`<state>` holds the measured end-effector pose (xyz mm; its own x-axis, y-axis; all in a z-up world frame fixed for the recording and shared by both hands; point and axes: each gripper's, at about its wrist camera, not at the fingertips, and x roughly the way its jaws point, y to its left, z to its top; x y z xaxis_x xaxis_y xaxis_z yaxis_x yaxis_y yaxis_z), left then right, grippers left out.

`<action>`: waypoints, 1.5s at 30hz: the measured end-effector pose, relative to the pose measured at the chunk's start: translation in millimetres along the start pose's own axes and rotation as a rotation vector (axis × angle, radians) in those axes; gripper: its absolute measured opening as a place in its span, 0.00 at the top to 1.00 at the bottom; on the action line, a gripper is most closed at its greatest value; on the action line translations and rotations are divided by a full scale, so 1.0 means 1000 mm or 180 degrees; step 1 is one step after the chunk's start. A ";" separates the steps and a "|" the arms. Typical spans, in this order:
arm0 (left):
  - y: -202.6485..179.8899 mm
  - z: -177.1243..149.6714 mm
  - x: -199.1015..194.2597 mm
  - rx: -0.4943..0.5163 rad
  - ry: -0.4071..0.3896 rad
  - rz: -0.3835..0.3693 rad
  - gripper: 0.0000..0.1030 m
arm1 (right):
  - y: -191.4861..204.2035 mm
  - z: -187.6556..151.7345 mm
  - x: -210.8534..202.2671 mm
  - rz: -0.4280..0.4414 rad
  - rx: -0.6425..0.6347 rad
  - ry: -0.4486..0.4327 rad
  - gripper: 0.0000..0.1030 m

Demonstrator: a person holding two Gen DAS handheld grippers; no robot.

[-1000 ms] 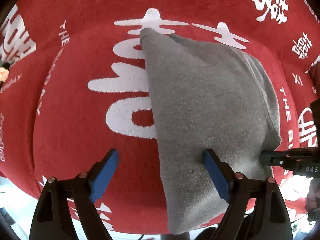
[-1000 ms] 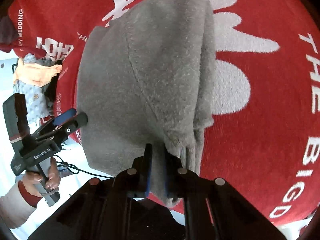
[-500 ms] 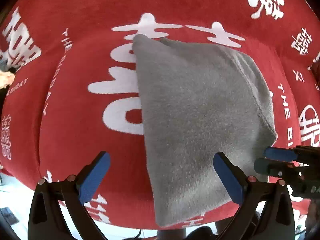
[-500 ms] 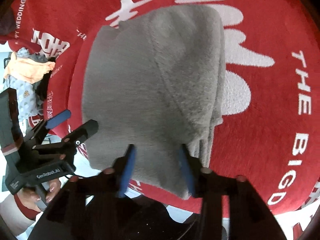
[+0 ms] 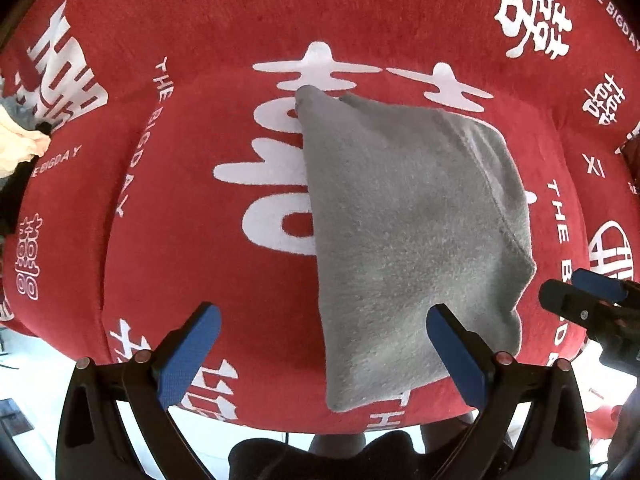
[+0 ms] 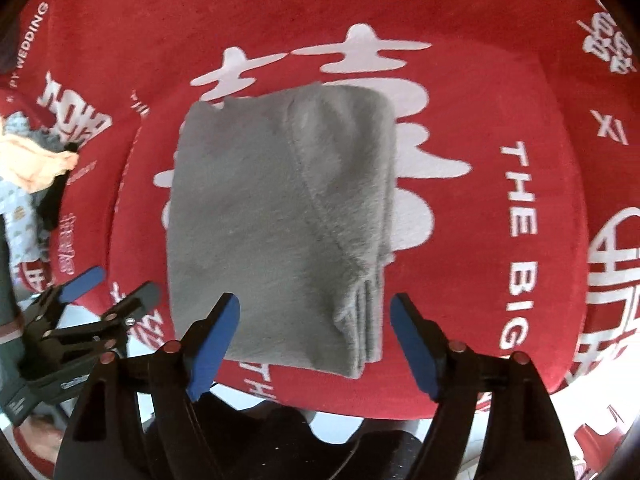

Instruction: Fold small clothes

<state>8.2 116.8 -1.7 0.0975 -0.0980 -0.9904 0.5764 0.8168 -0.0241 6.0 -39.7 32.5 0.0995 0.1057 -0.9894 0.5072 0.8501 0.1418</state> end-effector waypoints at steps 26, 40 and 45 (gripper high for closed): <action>0.005 -0.013 0.008 0.0054 0.0184 0.0027 0.00 | 0.012 -0.016 0.003 -0.0321 0.0059 0.0013 0.19; 0.007 -0.017 0.013 0.0039 0.0223 0.0101 0.00 | 0.010 -0.020 0.012 -0.0341 0.0078 0.0042 0.19; 0.007 -0.018 0.010 0.0005 0.0204 0.0123 0.00 | 0.010 -0.019 0.013 -0.0341 0.0040 0.0059 0.19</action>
<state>-1.0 131.4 -14.4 0.0675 -0.0297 -0.9973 0.5743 0.8185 0.0145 -3.9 -19.6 20.0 0.0282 0.0241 -0.9993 0.5247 0.8506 0.0354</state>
